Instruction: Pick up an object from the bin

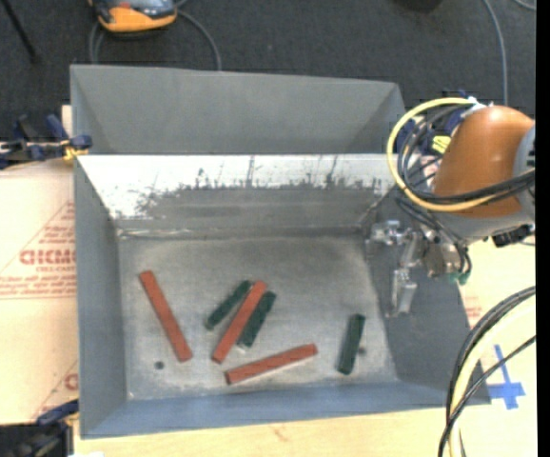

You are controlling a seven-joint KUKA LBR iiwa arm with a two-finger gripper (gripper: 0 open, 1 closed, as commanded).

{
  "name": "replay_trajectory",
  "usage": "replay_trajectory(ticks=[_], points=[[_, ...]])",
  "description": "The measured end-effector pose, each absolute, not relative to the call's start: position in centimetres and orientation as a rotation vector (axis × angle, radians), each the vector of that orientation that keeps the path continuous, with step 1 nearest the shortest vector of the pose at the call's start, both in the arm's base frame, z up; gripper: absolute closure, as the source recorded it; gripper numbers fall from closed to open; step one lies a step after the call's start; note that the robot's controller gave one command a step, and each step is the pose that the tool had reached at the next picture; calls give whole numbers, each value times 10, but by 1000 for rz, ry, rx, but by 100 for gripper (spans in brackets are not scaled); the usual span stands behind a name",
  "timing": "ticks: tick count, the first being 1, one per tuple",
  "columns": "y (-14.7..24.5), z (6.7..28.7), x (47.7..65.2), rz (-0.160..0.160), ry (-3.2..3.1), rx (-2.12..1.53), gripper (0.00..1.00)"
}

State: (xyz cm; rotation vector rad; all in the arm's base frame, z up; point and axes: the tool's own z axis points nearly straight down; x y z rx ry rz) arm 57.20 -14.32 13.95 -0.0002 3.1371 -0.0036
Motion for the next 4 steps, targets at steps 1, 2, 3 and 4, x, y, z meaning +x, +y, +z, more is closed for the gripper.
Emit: replay_trajectory(ticks=[1, 2, 3, 4], points=[[-143, 100, 521, -5, 3120, -278, 0], [-135, 100, 496, -1, 3111, -436, 0], [-111, 103, 506, -3, 3047, -745, 0], [-103, 86, 505, -3, 3044, -747, 0]])
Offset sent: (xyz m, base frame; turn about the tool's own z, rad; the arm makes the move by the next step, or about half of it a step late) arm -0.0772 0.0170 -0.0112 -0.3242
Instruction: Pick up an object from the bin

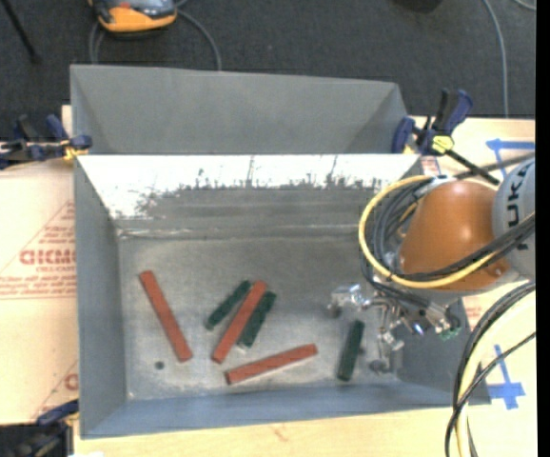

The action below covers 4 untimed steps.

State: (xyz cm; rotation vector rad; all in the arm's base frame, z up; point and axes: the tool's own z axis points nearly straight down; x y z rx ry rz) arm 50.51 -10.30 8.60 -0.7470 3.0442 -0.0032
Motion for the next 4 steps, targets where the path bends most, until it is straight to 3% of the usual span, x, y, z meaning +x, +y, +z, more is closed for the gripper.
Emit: replay_trajectory(ticks=[1, 3, 4], points=[[-90, 71, 497, -4, 2892, -1215, 100], [-90, 75, 495, 1, 2897, -1215, 100], [-89, 96, 493, 9, 2904, -1217, 100]])
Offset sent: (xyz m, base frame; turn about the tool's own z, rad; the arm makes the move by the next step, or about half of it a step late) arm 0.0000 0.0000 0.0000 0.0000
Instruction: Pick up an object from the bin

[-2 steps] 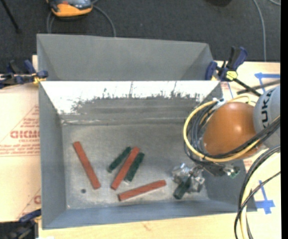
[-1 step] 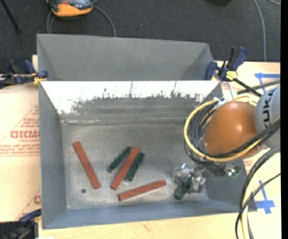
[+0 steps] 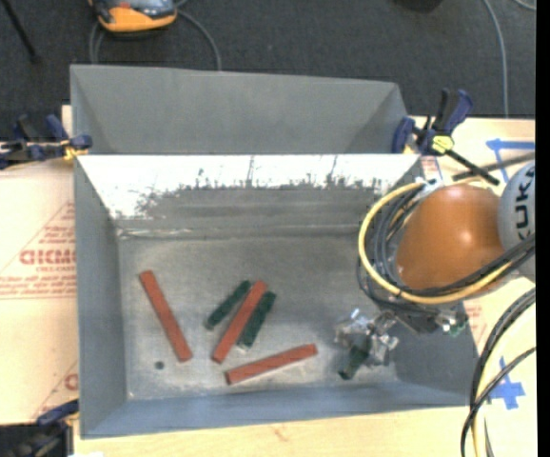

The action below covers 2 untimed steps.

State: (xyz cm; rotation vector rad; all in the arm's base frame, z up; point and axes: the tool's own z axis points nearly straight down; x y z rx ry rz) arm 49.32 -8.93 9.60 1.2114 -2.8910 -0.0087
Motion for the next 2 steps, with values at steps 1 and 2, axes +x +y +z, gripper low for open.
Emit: replay_trajectory(ticks=[1, 2], points=[[-90, 119, 495, -3, -2897, 1212, 100], [-90, 133, 497, 3, -2901, 1213, 100]])
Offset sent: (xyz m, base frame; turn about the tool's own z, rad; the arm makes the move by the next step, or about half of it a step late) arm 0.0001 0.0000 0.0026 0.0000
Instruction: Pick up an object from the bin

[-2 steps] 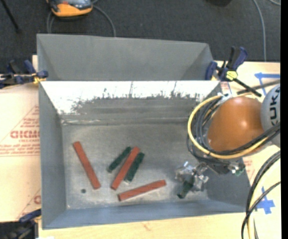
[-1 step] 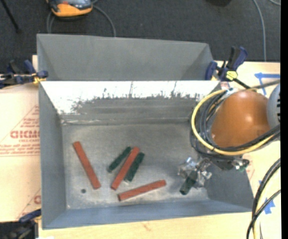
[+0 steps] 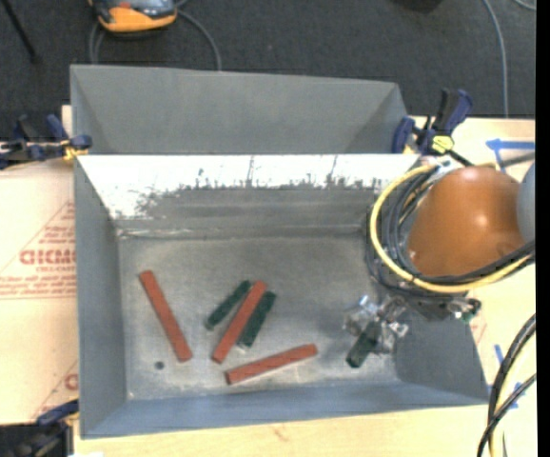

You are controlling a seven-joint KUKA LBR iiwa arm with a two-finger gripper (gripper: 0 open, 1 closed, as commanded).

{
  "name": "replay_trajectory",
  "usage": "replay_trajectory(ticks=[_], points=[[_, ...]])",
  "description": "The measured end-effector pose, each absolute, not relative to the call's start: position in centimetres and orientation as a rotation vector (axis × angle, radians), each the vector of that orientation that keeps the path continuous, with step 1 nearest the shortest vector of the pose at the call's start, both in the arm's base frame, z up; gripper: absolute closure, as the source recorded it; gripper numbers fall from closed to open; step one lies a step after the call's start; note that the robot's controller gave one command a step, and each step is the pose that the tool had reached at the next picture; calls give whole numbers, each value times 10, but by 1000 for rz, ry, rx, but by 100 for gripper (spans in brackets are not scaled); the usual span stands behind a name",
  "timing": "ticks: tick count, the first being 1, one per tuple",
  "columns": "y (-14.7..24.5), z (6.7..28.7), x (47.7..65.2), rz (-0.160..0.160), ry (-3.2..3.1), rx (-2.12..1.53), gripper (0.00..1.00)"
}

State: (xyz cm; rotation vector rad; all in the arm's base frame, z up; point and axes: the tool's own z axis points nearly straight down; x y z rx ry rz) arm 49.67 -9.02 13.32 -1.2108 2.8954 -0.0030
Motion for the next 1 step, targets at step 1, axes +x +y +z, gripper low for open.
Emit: replay_trajectory(ticks=[1], points=[[-91, 137, 498, -7, 2892, -1208, 100]])
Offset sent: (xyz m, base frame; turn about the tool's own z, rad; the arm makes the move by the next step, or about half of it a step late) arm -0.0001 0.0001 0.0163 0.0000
